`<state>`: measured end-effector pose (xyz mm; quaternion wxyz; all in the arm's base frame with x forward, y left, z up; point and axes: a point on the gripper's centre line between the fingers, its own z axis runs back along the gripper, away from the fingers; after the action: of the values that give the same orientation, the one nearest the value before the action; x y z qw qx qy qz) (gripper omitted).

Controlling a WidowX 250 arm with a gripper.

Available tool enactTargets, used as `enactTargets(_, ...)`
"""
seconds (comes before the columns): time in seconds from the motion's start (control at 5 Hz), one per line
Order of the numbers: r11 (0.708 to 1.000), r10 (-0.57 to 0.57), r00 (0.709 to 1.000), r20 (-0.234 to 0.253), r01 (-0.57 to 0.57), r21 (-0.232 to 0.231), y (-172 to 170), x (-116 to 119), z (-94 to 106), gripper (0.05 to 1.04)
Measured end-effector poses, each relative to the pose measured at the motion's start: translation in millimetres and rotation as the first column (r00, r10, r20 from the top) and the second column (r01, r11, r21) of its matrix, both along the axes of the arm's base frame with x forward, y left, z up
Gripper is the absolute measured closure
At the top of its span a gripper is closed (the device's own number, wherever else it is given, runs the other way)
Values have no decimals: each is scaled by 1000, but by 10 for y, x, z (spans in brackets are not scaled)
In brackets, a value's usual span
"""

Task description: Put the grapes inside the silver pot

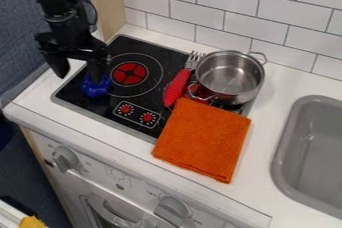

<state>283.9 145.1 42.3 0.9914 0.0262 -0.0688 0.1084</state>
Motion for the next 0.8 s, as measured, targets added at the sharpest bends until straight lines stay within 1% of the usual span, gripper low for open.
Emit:
enactTargets(0.2,1000,-13,1000,-12,14,4,-51,77,-72,83)
enactTargets(0.4,999,-30,999,-36,30,13,-103,162,-155,83)
enactTargets(0.6,999,-35,997,-69,36,11,-139,204,-245,133)
enactTargets(0.8,999,-31,996,-79,33,18,-152,221,-231,316)
